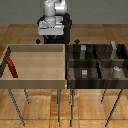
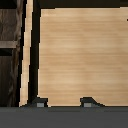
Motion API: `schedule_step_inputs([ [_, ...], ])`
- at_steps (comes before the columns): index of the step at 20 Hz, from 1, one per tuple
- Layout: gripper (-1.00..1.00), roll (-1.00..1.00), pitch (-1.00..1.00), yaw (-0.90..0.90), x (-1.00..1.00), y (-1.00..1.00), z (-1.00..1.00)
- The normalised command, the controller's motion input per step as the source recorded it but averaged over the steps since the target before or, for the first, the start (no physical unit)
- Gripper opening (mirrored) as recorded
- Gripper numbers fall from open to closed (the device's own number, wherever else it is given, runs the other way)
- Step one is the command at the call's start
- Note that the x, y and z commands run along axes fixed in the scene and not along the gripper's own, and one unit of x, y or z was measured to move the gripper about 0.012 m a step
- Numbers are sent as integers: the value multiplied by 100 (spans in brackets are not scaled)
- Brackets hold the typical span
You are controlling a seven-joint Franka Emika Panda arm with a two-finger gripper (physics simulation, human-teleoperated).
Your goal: Place the box of cereal into the appropriate compartment.
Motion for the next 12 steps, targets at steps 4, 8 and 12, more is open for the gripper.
schedule_step_inputs([
  [4, 100, 0, 0, 0, 0, 0, 0],
  [8, 100, 0, 0, 0, 0, -50, 0],
  [12, 100, 0, 0, 0, 0, -100, 0],
])
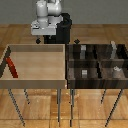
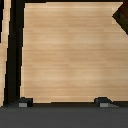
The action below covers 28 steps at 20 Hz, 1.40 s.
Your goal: Place the box of cereal into the appropriate compartment.
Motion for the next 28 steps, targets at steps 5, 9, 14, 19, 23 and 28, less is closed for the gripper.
schedule_step_inputs([
  [5, 100, 0, 0, 0, 0, -100, 0],
  [9, 100, 0, 0, 0, 0, -100, 0],
  [14, 100, 0, 0, 0, 0, -100, 0],
  [19, 100, 0, 0, 0, 4, -100, 0],
  [23, 100, 0, 0, 0, 75, 0, 0],
  [28, 100, 0, 0, 0, 100, 0, 0],
])
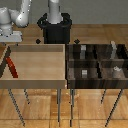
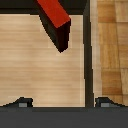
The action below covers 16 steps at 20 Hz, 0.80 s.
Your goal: Place the box of cereal into the appropriate compartment.
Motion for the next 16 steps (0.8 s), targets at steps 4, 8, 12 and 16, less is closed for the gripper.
schedule_step_inputs([
  [4, 100, 0, 0, 0, 100, 0, 0],
  [8, 100, 0, 0, 0, 50, 0, 30],
  [12, 100, 0, 0, 0, 0, 0, 0],
  [16, 100, 0, 0, 0, 75, 0, 0],
])
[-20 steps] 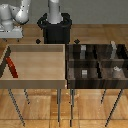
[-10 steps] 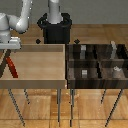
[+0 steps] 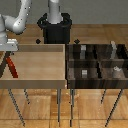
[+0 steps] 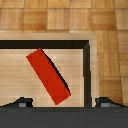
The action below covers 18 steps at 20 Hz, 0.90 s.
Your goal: Place the box of cereal into the appropriate compartment.
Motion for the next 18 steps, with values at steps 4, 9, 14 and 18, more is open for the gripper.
schedule_step_inputs([
  [4, 100, 0, 0, 4, 75, 0, 0],
  [9, 100, 0, 0, 24, 0, 0, 0],
  [14, 100, 0, 0, 89, 0, 0, 0],
  [18, 100, 0, 0, 0, -75, 0, 0],
])
